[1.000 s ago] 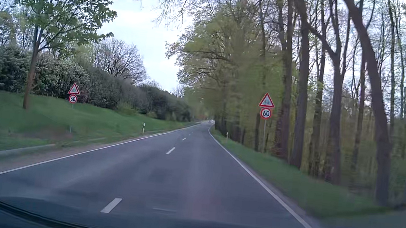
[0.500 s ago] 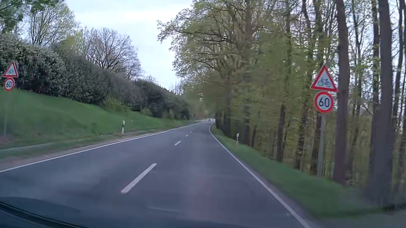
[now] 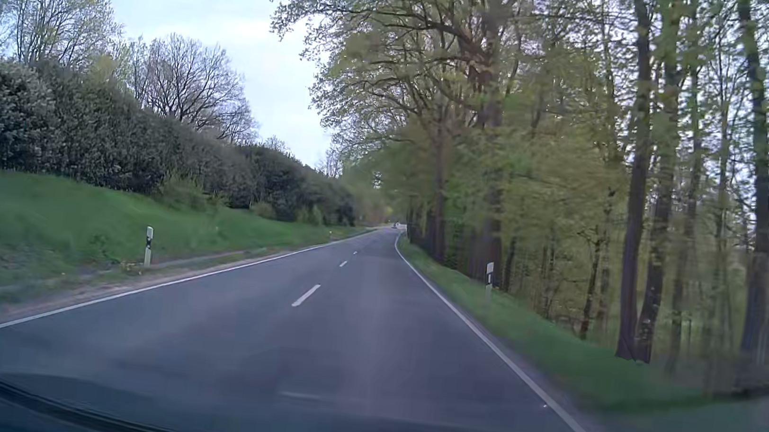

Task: Follow the waypoints while adhering to traffic rules and regulations

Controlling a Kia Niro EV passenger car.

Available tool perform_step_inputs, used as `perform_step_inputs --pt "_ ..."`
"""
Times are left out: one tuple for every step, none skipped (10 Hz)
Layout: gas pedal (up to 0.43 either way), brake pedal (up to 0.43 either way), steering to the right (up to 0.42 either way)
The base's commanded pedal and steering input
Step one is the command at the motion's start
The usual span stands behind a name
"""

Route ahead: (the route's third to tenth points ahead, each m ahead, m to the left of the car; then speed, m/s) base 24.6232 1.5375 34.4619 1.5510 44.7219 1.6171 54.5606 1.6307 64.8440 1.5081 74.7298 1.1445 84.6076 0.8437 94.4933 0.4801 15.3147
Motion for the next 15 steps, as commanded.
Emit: perform_step_inputs --pt "0.098 0.0 -0.003" --pt "0.098 0.0 -0.003" --pt "0.098 0.0 -0.003" --pt "0.098 0.0 -0.004" --pt "0.098 0.0 -0.006" --pt "0.098 0.0 -0.006" --pt "0.098 0.0 -0.007" --pt "0.098 0.0 -0.006" --pt "0.098 0.0 -0.005" --pt "0.098 0.0 -0.005" --pt "0.098 0.0 -0.005" --pt "0.087 0.0 -0.004" --pt "0.059 0.0 -0.004" --pt "0.059 0.0 -0.004" --pt "0.059 0.0 -0.004"
